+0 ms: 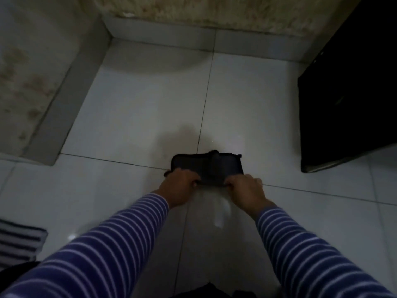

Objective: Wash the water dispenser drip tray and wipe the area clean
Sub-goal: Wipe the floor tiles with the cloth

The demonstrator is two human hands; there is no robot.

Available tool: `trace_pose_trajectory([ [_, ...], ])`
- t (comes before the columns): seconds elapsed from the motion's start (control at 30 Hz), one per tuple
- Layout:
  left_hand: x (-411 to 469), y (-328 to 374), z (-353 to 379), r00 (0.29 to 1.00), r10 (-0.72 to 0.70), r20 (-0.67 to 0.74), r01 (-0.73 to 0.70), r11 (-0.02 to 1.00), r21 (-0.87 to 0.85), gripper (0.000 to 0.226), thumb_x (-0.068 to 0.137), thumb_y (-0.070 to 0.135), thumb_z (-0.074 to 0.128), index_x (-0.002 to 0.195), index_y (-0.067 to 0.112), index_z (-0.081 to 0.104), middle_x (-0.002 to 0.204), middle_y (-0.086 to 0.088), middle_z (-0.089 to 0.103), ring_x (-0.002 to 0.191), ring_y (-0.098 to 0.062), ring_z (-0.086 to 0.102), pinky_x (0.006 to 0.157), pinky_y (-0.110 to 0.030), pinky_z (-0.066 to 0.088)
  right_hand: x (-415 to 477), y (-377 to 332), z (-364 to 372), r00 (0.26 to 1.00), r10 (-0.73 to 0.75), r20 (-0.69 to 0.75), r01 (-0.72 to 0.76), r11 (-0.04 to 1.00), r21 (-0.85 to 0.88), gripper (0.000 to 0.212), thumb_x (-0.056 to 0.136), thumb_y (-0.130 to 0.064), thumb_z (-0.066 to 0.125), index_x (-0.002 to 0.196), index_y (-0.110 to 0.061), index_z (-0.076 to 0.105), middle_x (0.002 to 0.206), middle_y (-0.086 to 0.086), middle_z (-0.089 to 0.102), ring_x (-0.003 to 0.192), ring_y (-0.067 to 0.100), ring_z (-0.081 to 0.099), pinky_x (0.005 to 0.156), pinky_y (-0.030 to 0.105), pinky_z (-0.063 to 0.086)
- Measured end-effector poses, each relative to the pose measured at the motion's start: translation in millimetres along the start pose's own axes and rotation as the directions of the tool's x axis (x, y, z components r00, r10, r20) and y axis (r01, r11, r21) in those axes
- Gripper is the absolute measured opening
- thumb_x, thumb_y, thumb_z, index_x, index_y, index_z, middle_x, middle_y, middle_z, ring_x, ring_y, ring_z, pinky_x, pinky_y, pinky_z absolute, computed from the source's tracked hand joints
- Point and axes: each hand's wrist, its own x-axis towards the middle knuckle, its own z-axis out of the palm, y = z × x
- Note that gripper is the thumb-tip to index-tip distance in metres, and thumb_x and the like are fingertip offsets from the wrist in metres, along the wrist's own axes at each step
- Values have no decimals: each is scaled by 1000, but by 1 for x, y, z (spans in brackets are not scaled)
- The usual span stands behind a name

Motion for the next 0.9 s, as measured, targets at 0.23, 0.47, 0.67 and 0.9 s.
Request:
trace_pose_trajectory([
  [0.23,-3,-20,47,980,-172,95,173,985,-3,51,94,19,49,144,18,39,143,-15,43,125,-35,43,102,-43,41,13,-13,40,1000,29,8,-30,979,202,41,93,-20,49,134,-18,51,138,14,51,124,32,45,100,37,39],
  [0.47,-3,-42,66,961,-276,-16,277,957,90,71,96,31,47,154,18,9,161,-16,3,146,-35,12,116,-44,24,53,-54,74,996,-82,24,82,996,19,71,95,-51,39,151,-36,-2,158,1,-24,143,34,-24,109,66,-10],
  [0.67,3,-57,86,954,-286,-88,295,947,126,71,99,44,34,153,21,-6,161,-15,-13,148,-34,-4,117,-44,12,48,-32,128,995,-99,5,99,987,-129,71,88,-71,15,148,-42,-10,145,-6,-41,133,29,-41,91,60,-39],
  [0.9,20,-45,99,915,-400,-58,404,910,97,76,93,62,22,151,28,-13,158,-14,-25,145,-37,-20,114,-58,-6,-37,47,131,968,250,-2,-250,966,-65,80,82,-77,3,145,-38,34,158,6,18,142,42,19,102,74,12],
])
